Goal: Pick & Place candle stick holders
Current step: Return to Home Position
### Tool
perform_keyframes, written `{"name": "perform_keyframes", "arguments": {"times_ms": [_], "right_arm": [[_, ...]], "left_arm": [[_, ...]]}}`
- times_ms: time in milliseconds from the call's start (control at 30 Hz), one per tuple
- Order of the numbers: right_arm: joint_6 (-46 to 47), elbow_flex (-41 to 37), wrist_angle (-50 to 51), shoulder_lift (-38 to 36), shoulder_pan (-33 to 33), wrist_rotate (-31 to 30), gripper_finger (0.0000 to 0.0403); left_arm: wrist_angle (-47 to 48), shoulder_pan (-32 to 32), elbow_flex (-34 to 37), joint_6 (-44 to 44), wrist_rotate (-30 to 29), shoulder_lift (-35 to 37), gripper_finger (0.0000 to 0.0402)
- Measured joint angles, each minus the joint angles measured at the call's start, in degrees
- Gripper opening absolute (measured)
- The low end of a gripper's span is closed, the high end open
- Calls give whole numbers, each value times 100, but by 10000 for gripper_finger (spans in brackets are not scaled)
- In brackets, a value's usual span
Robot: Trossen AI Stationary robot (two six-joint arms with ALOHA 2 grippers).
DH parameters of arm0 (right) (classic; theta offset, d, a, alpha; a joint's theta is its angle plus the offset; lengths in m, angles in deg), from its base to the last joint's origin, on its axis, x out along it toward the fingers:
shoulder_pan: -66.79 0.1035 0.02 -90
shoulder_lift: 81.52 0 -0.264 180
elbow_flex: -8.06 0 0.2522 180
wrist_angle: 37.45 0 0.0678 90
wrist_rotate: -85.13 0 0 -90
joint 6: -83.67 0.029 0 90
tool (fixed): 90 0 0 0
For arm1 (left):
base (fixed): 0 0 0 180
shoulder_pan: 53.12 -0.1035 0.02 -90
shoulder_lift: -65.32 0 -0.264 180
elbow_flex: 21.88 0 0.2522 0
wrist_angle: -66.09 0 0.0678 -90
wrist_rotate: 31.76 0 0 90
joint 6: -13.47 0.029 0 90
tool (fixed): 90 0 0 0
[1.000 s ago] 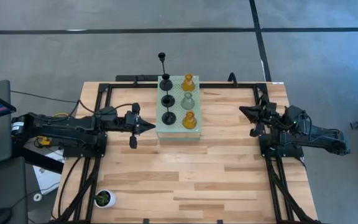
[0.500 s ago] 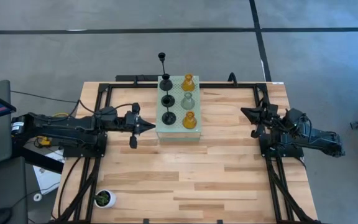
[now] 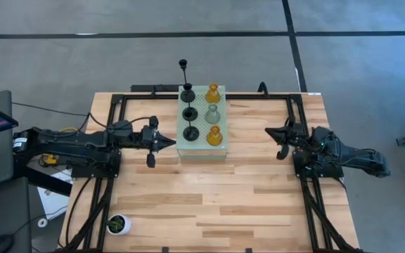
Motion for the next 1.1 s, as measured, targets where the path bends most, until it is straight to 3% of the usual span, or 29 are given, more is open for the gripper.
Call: {"name": "perform_keyframes", "arguments": {"times_ms": [267, 367, 533, 1100], "right_arm": [[-17, -541, -779, -1, 0, 398, 0], [71, -550, -663, -1, 9, 441, 0], [22, -554, -497, -1, 194, 1055, 0], [-264, -560, -383, -1, 481, 1023, 0]], "left_arm": [[0, 0, 0, 0, -5, 0, 8], [0, 0, 0, 0, -5, 0, 8], [0, 0, 0, 0, -5, 0, 8], [-2, 0, 0, 0, -3, 2, 8]]}}
